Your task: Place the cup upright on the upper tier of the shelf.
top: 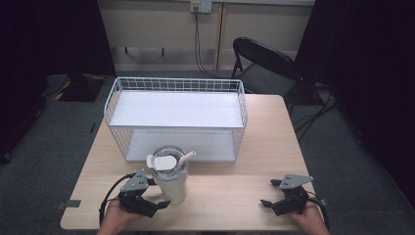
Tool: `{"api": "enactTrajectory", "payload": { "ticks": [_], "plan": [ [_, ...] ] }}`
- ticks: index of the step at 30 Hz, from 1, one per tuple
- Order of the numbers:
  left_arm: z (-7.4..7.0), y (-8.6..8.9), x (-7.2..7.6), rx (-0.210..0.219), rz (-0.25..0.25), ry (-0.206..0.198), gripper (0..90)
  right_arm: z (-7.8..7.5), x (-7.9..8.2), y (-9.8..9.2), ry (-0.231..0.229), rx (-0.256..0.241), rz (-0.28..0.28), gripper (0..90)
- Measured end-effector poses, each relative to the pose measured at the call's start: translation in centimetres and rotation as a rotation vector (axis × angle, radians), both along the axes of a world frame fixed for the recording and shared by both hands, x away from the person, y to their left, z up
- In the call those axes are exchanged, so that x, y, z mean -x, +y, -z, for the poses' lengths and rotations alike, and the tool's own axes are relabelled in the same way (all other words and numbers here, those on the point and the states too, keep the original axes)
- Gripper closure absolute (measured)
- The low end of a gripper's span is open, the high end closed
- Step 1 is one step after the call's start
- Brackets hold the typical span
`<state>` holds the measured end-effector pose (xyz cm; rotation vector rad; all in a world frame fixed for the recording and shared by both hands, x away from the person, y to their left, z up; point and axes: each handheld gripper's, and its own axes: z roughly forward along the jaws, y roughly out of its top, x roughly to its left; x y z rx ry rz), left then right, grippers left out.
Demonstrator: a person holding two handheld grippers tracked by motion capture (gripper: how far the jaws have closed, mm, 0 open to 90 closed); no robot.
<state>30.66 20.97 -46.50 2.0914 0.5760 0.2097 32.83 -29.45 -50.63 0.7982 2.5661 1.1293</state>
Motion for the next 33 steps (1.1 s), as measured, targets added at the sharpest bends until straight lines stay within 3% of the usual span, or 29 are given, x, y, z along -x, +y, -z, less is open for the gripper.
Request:
{"api": "enactTrajectory", "payload": {
  "ticks": [2, 9, 13, 18, 24, 31, 33],
  "plan": [
    [-0.3, 0.1, -0.1, 0.009, -0.002, -0.008, 15.6, 0.0, 0.0, 0.0, 0.000, 0.000, 0.000, 13.0],
    [-1.2, 0.1, -0.4, 0.103, -0.034, -0.033, 15.2, 0.0, 0.0, 0.0, 0.000, 0.000, 0.000, 13.0],
    [-1.2, -0.5, -0.6, 0.108, -0.034, -0.052, 13.5, 0.0, 0.0, 0.0, 0.000, 0.000, 0.000, 13.0],
    [-0.9, -1.1, -0.9, 0.153, -0.046, -0.070, 9.8, 0.0, 0.0, 0.0, 0.000, 0.000, 0.000, 13.0],
    [-0.7, -2.0, -1.0, 0.175, -0.067, -0.102, 8.0, 0.0, 0.0, 0.0, 0.000, 0.000, 0.000, 13.0],
    [-0.1, -2.5, -1.0, 0.243, -0.083, -0.155, 7.4, 0.0, 0.0, 0.0, 0.000, 0.000, 0.000, 13.0],
    [0.0, -2.5, -0.9, 0.240, -0.086, -0.189, 8.3, 0.0, 0.0, 0.0, 0.000, 0.000, 0.000, 13.0]
  ]
}}
